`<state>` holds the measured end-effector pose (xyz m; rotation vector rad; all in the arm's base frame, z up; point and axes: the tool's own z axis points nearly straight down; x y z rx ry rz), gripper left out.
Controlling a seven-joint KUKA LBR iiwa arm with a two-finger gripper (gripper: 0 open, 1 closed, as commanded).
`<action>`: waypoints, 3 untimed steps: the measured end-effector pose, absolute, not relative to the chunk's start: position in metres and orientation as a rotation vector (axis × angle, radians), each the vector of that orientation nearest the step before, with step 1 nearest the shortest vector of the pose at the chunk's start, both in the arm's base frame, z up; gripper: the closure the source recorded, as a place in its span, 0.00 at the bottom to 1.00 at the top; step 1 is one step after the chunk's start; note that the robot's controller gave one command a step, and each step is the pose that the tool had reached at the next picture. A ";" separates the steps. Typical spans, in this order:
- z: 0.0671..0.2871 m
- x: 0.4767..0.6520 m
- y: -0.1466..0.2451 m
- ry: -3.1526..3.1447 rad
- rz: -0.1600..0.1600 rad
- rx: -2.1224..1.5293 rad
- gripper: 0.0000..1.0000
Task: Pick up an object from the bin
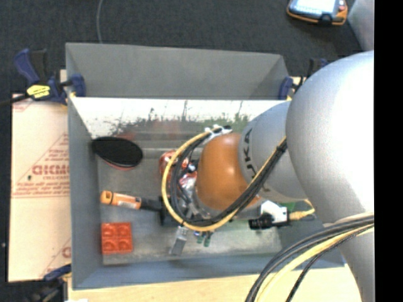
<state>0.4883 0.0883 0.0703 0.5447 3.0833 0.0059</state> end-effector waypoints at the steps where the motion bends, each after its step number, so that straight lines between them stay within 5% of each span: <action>1: 0.071 0.494 0.131 2.960 0.009 1.042 1.00; 3: 0.074 0.494 0.131 2.960 0.008 1.040 1.00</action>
Offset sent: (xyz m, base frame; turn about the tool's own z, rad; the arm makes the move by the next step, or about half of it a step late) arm 0.0000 0.0000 0.0000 0.0000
